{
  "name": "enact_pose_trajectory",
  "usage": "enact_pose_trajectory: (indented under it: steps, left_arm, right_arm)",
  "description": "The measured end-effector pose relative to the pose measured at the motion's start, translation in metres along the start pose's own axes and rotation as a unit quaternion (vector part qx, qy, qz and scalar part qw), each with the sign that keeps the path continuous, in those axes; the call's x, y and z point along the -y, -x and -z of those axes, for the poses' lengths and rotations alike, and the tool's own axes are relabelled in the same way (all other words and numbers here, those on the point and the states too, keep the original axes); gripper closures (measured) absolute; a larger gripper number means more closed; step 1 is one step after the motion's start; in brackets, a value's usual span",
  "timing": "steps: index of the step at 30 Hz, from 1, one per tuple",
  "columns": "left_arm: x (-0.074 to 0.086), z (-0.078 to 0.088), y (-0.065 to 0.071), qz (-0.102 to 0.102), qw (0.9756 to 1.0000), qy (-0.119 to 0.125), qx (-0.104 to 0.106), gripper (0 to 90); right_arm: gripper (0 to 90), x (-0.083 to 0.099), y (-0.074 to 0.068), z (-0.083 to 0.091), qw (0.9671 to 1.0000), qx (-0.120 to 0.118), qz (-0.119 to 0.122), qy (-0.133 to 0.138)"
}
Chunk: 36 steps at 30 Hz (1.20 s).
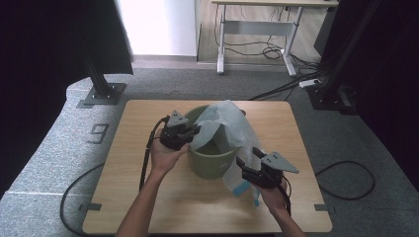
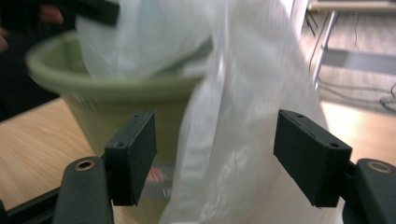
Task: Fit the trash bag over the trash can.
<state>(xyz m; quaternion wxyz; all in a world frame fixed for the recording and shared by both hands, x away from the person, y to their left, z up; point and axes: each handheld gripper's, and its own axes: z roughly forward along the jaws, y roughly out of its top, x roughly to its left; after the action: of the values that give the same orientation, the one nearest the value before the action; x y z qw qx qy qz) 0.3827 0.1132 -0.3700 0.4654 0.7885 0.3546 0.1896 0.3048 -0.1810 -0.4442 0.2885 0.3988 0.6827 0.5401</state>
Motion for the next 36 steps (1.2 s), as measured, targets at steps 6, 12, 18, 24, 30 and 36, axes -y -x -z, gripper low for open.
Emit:
enact_pose_trajectory:
  steps: [6,12,18,24,30,36]
  left_arm:
    - [0.003,-0.001,-0.004,0.014,0.9998,0.003,0.015,86.3]
    - [0.006,-0.001,-0.006,0.019,0.9997,0.001,0.014,86.9]
    - [0.005,0.0,-0.013,0.028,0.9995,0.001,0.015,87.1]
    - [0.0,0.006,-0.004,0.01,0.9993,0.009,0.034,63.0]
    - [-0.007,0.013,0.029,-0.062,0.998,0.011,0.0,31.0]
    - [-0.015,0.011,0.041,-0.076,0.997,0.005,-0.008,28.0]
  right_arm:
    - [41.5,0.017,0.008,-0.022,0.9994,0.019,-0.016,-0.025]
    - [81.1,0.02,0.02,-0.027,0.9996,0.005,-0.012,-0.026]
    - [88.5,0.001,0.037,-0.014,0.9984,0.039,0.038,-0.017]
    - [88.5,-0.028,0.045,-0.001,0.9949,0.064,0.078,0.008]
    - [88.5,-0.049,0.033,0.0,0.9887,0.077,0.128,0.014]
    - [88.5,-0.06,0.02,-0.003,0.9866,0.068,0.147,0.018]
